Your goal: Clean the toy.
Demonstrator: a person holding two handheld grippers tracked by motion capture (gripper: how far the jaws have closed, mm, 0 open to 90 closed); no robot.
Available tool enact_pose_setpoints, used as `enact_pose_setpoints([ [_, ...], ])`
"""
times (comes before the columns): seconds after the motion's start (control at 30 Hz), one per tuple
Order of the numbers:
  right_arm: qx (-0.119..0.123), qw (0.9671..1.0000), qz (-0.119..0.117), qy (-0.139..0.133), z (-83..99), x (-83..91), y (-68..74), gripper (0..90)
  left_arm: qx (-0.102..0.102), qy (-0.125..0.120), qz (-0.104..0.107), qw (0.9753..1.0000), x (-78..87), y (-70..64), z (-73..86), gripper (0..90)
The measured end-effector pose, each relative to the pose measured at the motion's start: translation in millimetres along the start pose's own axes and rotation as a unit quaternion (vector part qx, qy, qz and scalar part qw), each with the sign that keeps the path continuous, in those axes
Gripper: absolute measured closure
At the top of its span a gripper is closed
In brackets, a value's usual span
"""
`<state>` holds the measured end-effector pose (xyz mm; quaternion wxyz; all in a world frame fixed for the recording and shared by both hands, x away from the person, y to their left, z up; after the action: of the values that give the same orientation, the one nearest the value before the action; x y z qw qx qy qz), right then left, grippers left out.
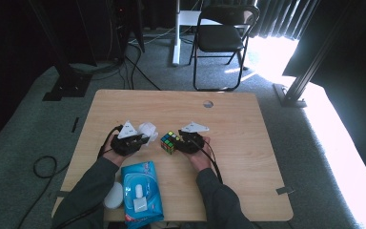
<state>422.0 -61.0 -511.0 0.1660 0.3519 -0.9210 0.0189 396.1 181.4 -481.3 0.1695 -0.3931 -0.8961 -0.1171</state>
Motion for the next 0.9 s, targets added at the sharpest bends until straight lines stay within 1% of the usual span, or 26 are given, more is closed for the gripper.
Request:
enact_pose_setpoints([
  [0.03,0.002,1.0000,0.006,0.003,-0.7,-1.0,-1.4,52.2,0.000,0.000,0.000,1.0000,0.0,0.0,0.0,79.3],
  [0.07,0.000,0.9998,0.016,0.009,-1.0,-4.3,-5.6,57.9,-0.001,0.000,0.001,1.0000,-0.3,-0.7,0.2,79.1],
  [0.13,-0.007,0.9996,0.022,0.013,-0.6,-6.3,-8.6,58.2,0.001,0.001,0.001,1.0000,-0.3,-0.4,0.5,78.8],
  [0.2,-0.007,0.9994,0.027,0.019,0.4,-8.3,-10.2,58.1,0.001,0.000,0.001,1.0000,-0.5,-0.4,0.8,78.8],
  [0.33,-0.006,0.9993,0.027,0.024,1.9,-9.9,-11.4,56.5,0.000,0.002,0.001,1.0000,-1.3,-1.0,1.3,78.7],
  [0.43,-0.013,0.9993,0.018,0.029,2.0,-11.4,-12.2,54.0,0.000,0.001,0.002,1.0000,-1.5,-1.7,0.8,78.7],
  [0.5,-0.015,0.9993,0.015,0.032,2.1,-11.2,-12.9,54.4,0.000,0.000,0.003,1.0000,-1.3,-2.2,0.0,78.7],
  [0.53,-0.020,0.9991,0.015,0.033,2.1,-11.1,-13.4,54.5,-0.001,0.000,0.003,1.0000,-1.4,-2.4,-0.4,78.7],
  [0.63,-0.057,0.9974,0.004,0.043,2.0,-12.1,-18.2,54.6,-0.004,0.000,0.003,1.0000,-1.6,-2.9,-1.8,78.7],
  [0.7,-0.088,0.9950,-0.010,0.047,3.0,-13.0,-23.3,55.4,-0.004,-0.001,0.003,1.0000,-2.0,-3.6,-2.5,78.7],
  [0.73,-0.104,0.9933,-0.016,0.047,4.0,-13.3,-25.5,56.8,-0.005,-0.001,0.003,1.0000,-2.2,-3.9,-2.8,78.7],
  [0.8,-0.138,0.9888,-0.033,0.046,6.0,-13.7,-29.2,60.4,-0.007,0.000,0.004,1.0000,-2.9,-4.2,-3.2,78.7],
  [0.9,-0.173,0.9827,-0.050,0.043,8.6,-14.1,-32.3,66.0,-0.009,0.001,0.007,0.9999,-3.8,-5.6,-3.6,78.8],
])
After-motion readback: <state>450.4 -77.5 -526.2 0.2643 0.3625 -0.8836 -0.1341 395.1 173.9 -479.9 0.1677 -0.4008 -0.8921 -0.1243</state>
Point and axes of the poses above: each handheld gripper's, and its own axes: x roughly backward along the jaws, z roughly out of its underside, y roughly to its left, the point moved 2 cm from there along -x, roughly forward along the jaws, and after that the axes turned 11 degrees about -y, right-handed, at the moved point
